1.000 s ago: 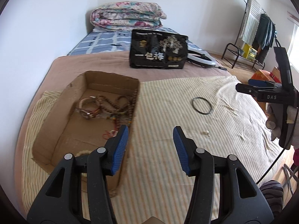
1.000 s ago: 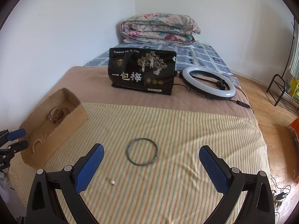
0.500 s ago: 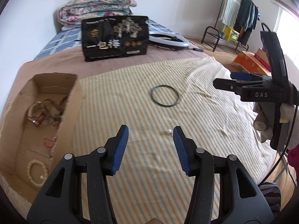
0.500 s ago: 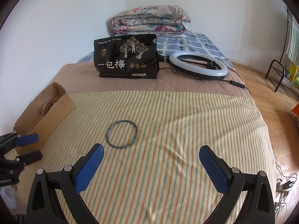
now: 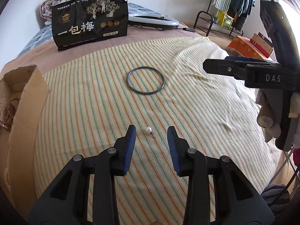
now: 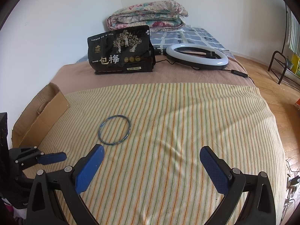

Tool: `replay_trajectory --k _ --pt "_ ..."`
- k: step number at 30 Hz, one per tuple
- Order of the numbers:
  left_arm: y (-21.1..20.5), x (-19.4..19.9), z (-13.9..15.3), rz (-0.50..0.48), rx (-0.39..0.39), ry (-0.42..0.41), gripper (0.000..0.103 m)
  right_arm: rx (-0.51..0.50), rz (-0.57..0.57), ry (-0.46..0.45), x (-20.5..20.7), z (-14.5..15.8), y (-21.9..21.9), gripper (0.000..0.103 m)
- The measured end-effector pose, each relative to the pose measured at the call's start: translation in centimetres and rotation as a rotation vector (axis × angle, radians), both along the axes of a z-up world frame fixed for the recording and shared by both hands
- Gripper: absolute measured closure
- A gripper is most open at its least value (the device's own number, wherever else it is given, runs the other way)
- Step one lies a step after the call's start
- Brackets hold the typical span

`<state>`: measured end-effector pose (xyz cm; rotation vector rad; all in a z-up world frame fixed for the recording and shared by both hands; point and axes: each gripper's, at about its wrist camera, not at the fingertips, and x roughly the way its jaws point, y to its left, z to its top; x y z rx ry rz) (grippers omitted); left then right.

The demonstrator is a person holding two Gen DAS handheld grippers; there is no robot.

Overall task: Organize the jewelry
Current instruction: 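Close the left tool on the second earring while the right tool grasps the dark blue bangle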

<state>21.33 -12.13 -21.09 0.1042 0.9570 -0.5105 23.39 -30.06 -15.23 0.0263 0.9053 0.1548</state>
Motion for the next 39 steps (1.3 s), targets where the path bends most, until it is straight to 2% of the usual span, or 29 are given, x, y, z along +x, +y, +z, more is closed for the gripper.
replay_trajectory --k 2,5,13,15,18,26,39 --pt "-0.2 0.1 -0.5 0.002 0.008 0.0 0.068 0.006 -0.003 0.004 0.2 -0.4 -0.1 0.0" --pt "-0.4 0.4 -1.0 0.006 0.014 0.003 0.078 0.017 -0.004 0.01 0.6 -0.9 0.0 0.0" --pt "-0.3 1.0 -2.0 0.023 0.02 0.004 0.079 0.025 0.016 0.016 1.7 -1.9 1.0 0.0" --pt "-0.3 1.0 -2.2 0.03 0.031 -0.003 0.09 0.025 0.021 0.016 2.0 -2.1 1.4 0.0" --pt "-0.2 1.2 -2.4 0.042 0.032 -0.005 0.094 0.026 0.027 0.017 2.4 -2.4 1.8 0.0" --pt "1.0 1.3 -2.4 0.056 0.051 -0.023 0.094 0.015 0.074 0.021 3.7 -3.3 3.8 0.0" --pt "4.9 1.5 -2.4 0.128 0.035 -0.019 0.094 -0.084 0.169 0.063 6.2 -5.6 8.8 0.001"
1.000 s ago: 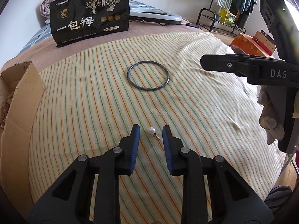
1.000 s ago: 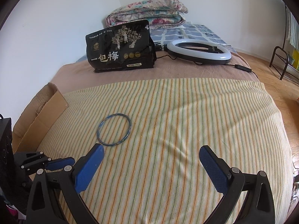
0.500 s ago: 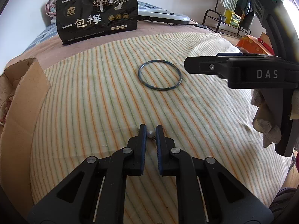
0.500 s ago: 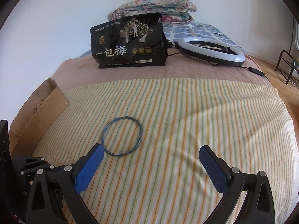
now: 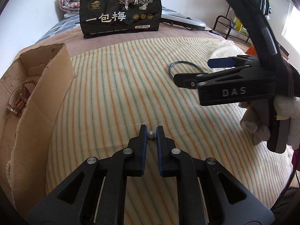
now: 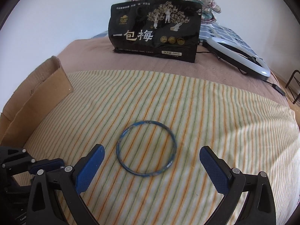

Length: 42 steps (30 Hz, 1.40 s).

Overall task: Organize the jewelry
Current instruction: 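Close the left tool on the second earring while the right tool grasps the dark blue bangle, then carry the earring in the left tool and the bangle in the right tool into the box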

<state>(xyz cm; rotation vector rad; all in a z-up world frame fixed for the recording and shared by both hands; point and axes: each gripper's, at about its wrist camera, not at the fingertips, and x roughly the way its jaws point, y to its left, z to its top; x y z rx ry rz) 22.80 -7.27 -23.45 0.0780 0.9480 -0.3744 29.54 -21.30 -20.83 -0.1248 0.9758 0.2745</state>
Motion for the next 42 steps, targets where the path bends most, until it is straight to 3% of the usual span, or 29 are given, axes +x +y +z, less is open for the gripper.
replay_trajectory --k 4,6,8,10,19,29,42 --pt "0.6 0.0 0.0 0.01 -0.009 0.002 0.094 -0.041 0.003 0.026 0.6 -0.9 1.1 0.013" --pt "0.8 -0.1 0.0 0.014 -0.014 0.002 0.094 -0.054 0.002 0.025 0.7 -1.1 1.2 0.014" --pt "0.9 -0.1 0.0 0.018 -0.016 0.003 0.094 -0.051 -0.001 0.027 0.6 -1.0 1.2 0.025" --pt "1.0 -0.1 0.1 0.021 -0.021 0.005 0.094 -0.045 0.001 0.03 0.5 -0.8 1.0 0.029" --pt "2.0 -1.1 1.3 0.04 -0.041 -0.003 0.095 0.003 -0.015 0.034 -0.9 0.3 0.6 0.029" --pt "4.5 -3.3 4.9 0.065 -0.082 -0.058 0.095 0.024 0.0 -0.013 -3.8 4.3 1.8 0.029" --pt "11.3 -5.5 8.8 0.15 -0.097 -0.13 0.095 0.044 0.088 -0.079 -7.0 9.3 7.2 0.029"
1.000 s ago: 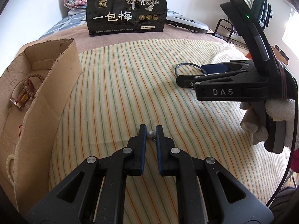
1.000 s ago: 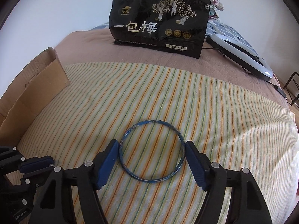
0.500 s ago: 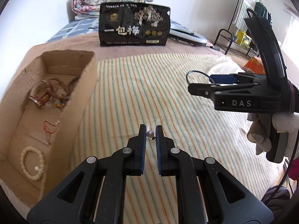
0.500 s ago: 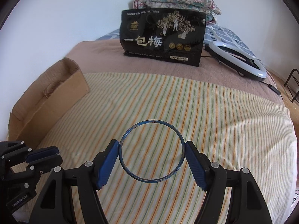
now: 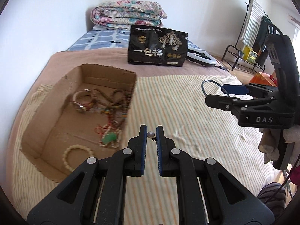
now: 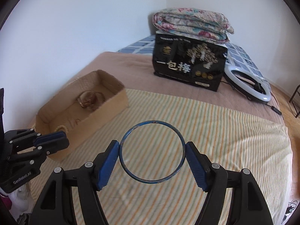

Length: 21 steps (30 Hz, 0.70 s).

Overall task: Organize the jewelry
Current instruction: 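Carry the earring in the left tool and the bangle in the right tool into the box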

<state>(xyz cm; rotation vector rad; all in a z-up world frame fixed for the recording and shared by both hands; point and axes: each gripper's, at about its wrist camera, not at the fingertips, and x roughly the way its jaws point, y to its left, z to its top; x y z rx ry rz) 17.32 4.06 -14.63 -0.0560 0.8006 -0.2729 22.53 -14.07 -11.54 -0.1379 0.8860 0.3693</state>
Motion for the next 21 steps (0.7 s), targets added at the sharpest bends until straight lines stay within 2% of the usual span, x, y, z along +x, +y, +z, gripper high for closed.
replay_trajectory --k 9,21 --pt "5.7 -0.5 0.4 0.082 0.009 -0.01 0.095 0.005 0.095 -0.008 -1.1 1.0 5.6 0.029" --pt "11.1 0.1 0.2 0.151 0.02 -0.004 0.095 0.01 0.178 0.003 -0.2 0.5 12.0 0.029"
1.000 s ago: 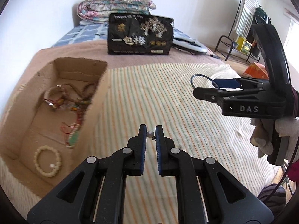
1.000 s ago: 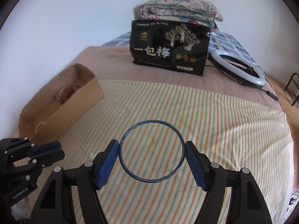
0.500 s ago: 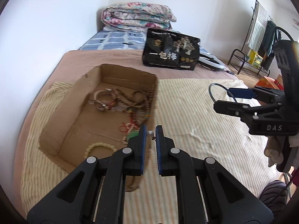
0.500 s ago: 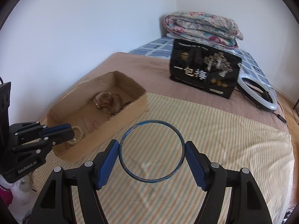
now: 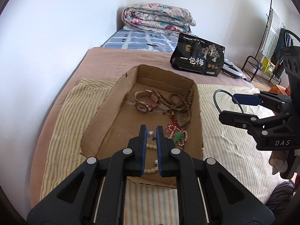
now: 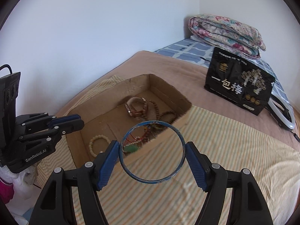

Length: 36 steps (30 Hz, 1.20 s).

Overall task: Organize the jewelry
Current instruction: 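Carry the earring in the left tool and the bangle in the right tool into the box, then open the left tool to drop the earring while the right tool releases the bangle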

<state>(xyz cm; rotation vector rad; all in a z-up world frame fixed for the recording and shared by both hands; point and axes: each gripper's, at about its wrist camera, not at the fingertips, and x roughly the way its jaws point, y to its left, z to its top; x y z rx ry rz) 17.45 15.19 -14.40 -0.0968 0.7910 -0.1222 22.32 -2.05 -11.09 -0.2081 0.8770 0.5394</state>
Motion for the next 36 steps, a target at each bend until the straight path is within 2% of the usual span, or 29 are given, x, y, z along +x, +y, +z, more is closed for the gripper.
replay_trajectory --k 8,16,19,20,22,23,24,27,29,36 --pt "1.5 0.4 0.0 0.013 0.013 0.003 0.095 0.006 0.03 0.006 1.2 -0.5 3.2 0.029" --pt "1.7 0.8 -0.2 0.009 0.028 0.002 0.095 0.015 0.033 0.018 2.3 -0.9 4.3 0.028" --pt "1.5 1.0 -0.3 0.009 0.041 0.004 0.094 0.01 0.012 0.008 2.5 -0.9 4.2 0.014" --pt "1.5 1.0 -0.4 0.008 0.043 0.007 0.093 0.015 0.007 0.001 2.5 -0.8 4.2 0.012" --pt "1.5 1.0 -0.5 0.013 0.05 0.008 0.075 0.021 0.0 -0.004 2.5 -0.6 4.0 0.011" --pt "1.5 1.0 -0.5 0.016 0.048 0.003 0.061 0.02 -0.003 -0.004 2.6 -0.6 4.0 0.011" --pt "1.5 1.0 -0.5 0.02 0.046 -0.003 0.057 0.016 -0.006 -0.005 2.6 -0.6 3.9 0.011" --pt "1.6 1.0 -0.5 0.029 0.041 -0.005 0.057 0.011 -0.015 -0.01 2.6 -0.7 3.7 0.01" --pt "1.6 1.1 -0.5 0.03 0.042 -0.004 0.057 0.016 -0.022 -0.011 2.6 -0.6 3.5 0.005" --pt "1.6 1.1 -0.5 0.032 0.042 -0.004 0.057 0.025 -0.029 -0.019 2.5 -0.4 3.1 0.004"
